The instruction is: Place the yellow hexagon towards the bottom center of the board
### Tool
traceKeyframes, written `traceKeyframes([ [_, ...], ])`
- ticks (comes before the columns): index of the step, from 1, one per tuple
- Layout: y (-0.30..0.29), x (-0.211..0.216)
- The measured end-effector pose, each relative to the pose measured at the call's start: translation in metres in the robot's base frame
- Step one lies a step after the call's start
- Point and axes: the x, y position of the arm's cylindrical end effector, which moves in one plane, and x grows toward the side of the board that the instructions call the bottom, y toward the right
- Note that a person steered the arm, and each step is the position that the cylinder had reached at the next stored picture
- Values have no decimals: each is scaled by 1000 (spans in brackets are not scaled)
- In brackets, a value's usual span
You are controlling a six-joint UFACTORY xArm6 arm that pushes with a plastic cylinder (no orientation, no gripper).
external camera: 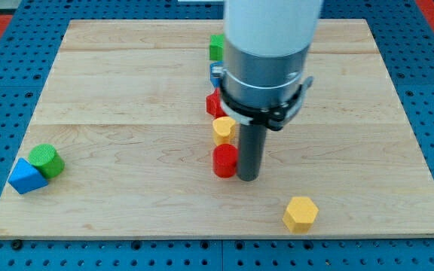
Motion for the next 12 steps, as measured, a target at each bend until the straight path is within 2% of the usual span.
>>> traceKeyframes([
  [1, 10, 5],
  [3, 131, 56],
  [4, 126, 83],
  [5, 107, 81],
  [6, 49, 59],
  [8, 8, 42],
  [9, 15, 47],
  [10, 8, 80],
  [11, -12, 83],
  [12, -94, 84],
])
